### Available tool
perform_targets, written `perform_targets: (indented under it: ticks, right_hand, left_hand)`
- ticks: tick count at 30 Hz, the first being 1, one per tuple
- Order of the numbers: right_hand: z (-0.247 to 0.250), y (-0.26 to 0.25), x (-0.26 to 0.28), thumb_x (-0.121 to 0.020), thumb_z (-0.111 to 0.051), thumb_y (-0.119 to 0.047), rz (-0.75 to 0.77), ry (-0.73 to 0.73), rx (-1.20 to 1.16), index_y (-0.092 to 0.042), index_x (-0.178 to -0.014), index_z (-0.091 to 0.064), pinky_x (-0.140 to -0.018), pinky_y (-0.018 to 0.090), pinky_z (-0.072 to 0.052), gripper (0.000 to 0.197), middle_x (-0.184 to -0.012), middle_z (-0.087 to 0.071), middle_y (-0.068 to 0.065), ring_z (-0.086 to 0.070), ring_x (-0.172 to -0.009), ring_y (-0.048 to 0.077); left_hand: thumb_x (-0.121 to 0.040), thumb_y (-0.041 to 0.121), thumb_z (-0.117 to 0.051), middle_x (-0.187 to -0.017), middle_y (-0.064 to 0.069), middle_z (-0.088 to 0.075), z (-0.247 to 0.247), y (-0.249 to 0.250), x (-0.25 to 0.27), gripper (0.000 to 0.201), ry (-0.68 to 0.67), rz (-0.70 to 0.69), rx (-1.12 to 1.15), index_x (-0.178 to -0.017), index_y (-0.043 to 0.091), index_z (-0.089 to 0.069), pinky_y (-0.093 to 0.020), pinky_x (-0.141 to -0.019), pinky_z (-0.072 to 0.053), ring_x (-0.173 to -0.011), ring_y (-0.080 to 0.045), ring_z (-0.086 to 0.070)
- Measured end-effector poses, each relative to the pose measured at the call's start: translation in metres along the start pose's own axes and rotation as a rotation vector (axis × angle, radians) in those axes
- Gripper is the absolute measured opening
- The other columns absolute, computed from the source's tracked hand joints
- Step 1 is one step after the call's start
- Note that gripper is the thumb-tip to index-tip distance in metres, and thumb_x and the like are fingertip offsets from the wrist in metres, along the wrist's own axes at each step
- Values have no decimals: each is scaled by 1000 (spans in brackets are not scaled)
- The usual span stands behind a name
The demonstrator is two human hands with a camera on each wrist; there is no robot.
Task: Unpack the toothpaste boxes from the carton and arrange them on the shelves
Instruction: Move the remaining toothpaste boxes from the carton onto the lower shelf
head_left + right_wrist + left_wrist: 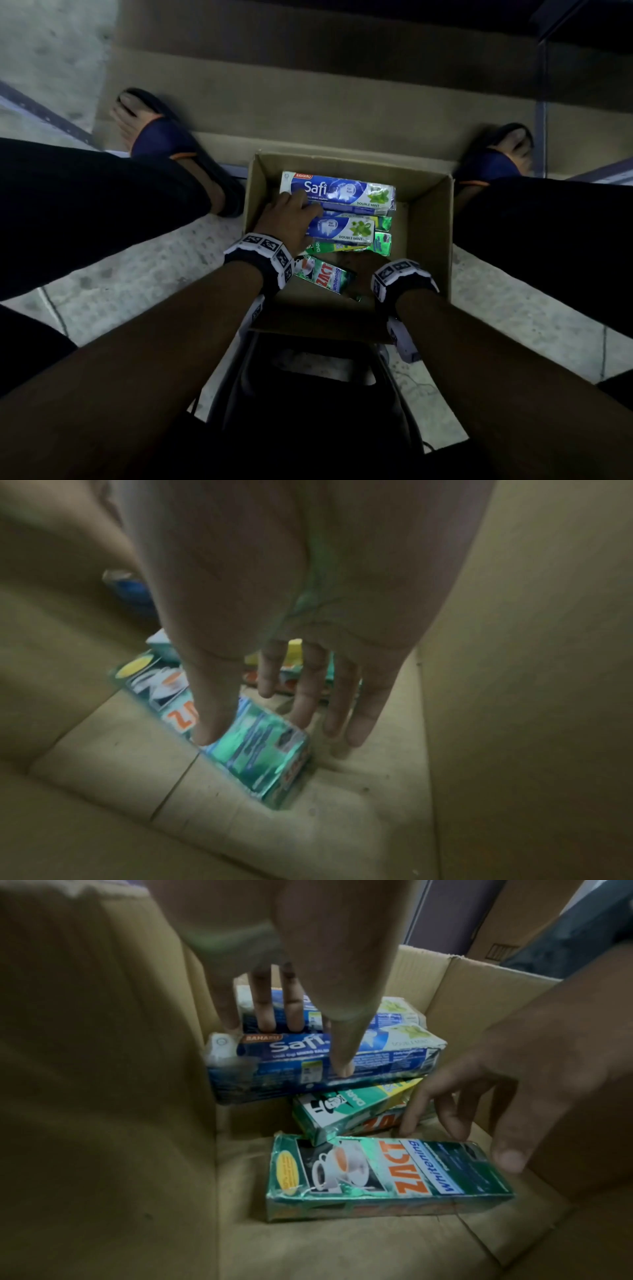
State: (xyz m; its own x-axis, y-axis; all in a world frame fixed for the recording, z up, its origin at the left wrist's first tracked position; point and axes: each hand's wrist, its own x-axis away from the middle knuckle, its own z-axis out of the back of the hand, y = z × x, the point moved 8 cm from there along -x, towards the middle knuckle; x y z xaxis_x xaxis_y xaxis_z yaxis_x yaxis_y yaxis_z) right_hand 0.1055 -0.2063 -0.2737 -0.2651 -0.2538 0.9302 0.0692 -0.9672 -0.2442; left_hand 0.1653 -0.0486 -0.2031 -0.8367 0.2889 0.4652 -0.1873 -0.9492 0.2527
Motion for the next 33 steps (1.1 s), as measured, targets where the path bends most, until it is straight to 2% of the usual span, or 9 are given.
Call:
perform_targets:
  ticks: [1, 4, 8, 14, 19, 22, 26, 30, 33]
  right_hand:
    - [-3, -1, -3, -101, -50, -4, -14, -21, 7, 5, -153, -13, -117, 36, -24, 65, -159, -21, 20, -26, -146, 34]
    - [9, -14, -4, -97, -62, -16, 18, 47, 47, -8, -156, -20, -116, 36, -27, 72, -159, -27, 13, -30, -145, 30]
    - [16, -23, -8, -102, -52, -18, 30, 93, 104, -11, -153, -29, -114, 37, -32, 57, -155, -36, 14, -38, -140, 31]
    - [12, -29, -16, -94, -67, -22, 43, 101, 198, -8, -145, -43, -107, 37, -41, 58, -144, -49, 14, -48, -131, 31]
    - [8, -40, -25, -99, -57, -23, 31, 112, 152, -10, -151, -32, -110, 38, -36, 59, -150, -42, 15, -43, -136, 31]
    - [5, -36, -30, -88, -74, -24, 42, 83, 213, -17, -153, -31, -105, 44, -44, 78, -146, -47, 11, -49, -130, 32]
    - [9, -30, -31, -100, -55, -18, 56, 85, 235, -11, -148, -38, -90, 27, -42, 51, -140, -52, 14, -53, -123, 31]
    - [15, -26, -16, -91, -71, -27, 61, 139, 245, -9, -153, -27, -112, 41, -31, 79, -156, -31, 18, -36, -140, 36]
    - [16, -24, 0, -89, -72, -37, 93, 77, 243, -20, -157, -16, -114, 40, -33, 90, -160, -26, 12, -34, -142, 33]
  left_hand:
    - [-85, 33, -69, -135, -5, -38, 0, -1, 0, 52, -3, 1, 16, -132, 25, -48, -48, -96, -43, -122, -30, -39]
    - [-85, 32, -70, -136, -5, -40, 1, -2, 0, 53, -9, 2, 40, -132, 24, -48, -46, -98, -43, -121, -29, -42]
    - [-87, 36, -69, -145, -7, -35, -1, -5, -5, 65, -59, 12, 24, -144, 25, -41, -48, -103, -39, -129, -31, -37]
    - [-84, 37, -73, -143, -8, -37, -3, -8, -8, 65, -76, 27, 91, -142, 28, -46, -46, -104, -41, -128, -30, -36]
    - [-83, 36, -74, -144, -8, -37, -3, -10, -6, 62, -54, 32, 120, -139, 29, -50, -45, -103, -43, -130, -29, -36]
    - [-83, 35, -74, -142, -9, -39, -3, -10, -5, 61, -47, 23, 125, -139, 28, -52, -44, -103, -43, -129, -29, -38]
    - [-85, 34, -72, -136, -9, -43, 2, -9, -3, 55, -39, 19, 128, -136, 29, -54, -44, -100, -46, -125, -30, -43]
    - [-87, 30, -70, -132, -8, -47, 6, -6, 1, 48, -31, 26, 94, -133, 31, -58, -45, -97, -48, -123, -30, -47]
    - [-87, 29, -71, -137, -8, -49, 6, -7, 4, 48, -48, 54, 93, -133, 30, -59, -43, -100, -47, -124, -30, -50]
